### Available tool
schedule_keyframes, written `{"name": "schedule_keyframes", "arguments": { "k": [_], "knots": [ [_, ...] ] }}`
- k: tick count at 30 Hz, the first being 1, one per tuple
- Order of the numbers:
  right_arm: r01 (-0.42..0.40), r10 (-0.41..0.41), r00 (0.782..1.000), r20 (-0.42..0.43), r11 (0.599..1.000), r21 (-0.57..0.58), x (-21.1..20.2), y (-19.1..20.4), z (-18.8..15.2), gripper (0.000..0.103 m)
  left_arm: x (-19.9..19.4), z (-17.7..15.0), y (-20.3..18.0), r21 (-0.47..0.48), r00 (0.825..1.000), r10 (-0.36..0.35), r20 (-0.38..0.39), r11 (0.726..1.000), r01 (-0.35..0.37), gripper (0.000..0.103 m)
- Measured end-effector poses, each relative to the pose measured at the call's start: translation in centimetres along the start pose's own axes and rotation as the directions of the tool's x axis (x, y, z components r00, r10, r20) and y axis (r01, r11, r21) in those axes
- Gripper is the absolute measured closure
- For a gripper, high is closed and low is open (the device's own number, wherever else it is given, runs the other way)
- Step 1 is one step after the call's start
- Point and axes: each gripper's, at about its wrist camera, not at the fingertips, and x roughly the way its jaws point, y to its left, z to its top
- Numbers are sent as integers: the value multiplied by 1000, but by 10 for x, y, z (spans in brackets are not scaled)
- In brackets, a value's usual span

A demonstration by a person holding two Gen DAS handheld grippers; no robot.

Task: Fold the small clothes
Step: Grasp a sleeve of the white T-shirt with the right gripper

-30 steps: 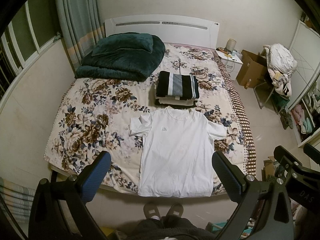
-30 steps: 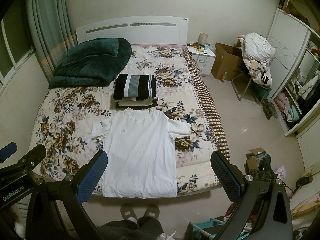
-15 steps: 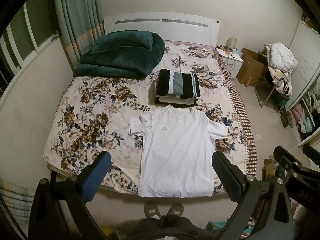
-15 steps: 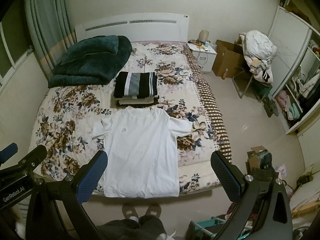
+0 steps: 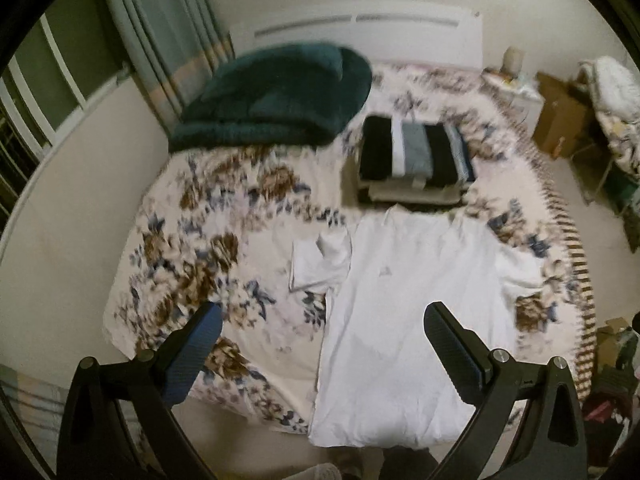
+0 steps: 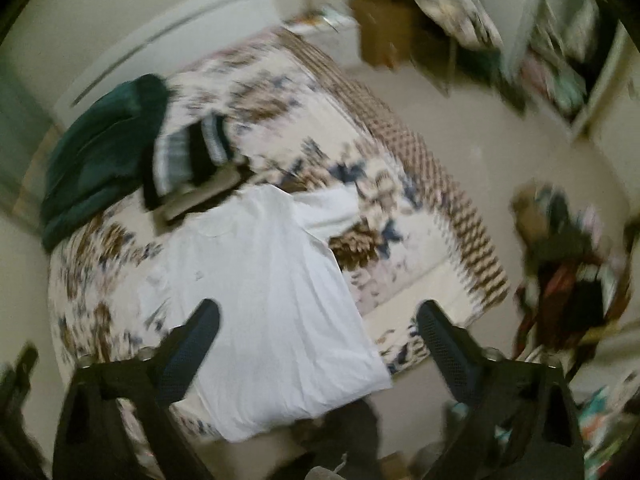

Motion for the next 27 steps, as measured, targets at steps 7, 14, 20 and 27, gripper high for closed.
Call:
{"name": "schedule_keyframes", "arguments": {
  "k": [7,14,20,27],
  "knots": [
    [-104,163,974,-155,939,329,229,-93,55,37,136,1,-29,-103,983,102,-155,988,-118,0],
    [-140,300,933,-196,808,572,432,-126,71,31,258,-25,-25,-208,941,117,-318,959,-190,0],
    [-206,352,933,-74,691,692,498,-123,70,74,320,-47,-25,-248,913,78,-401,950,-190,0],
    [-175,187,982,37,811,559,452,-84,93,100,345,-56,-10,-258,916,46,-399,953,-161,0]
  ]
}}
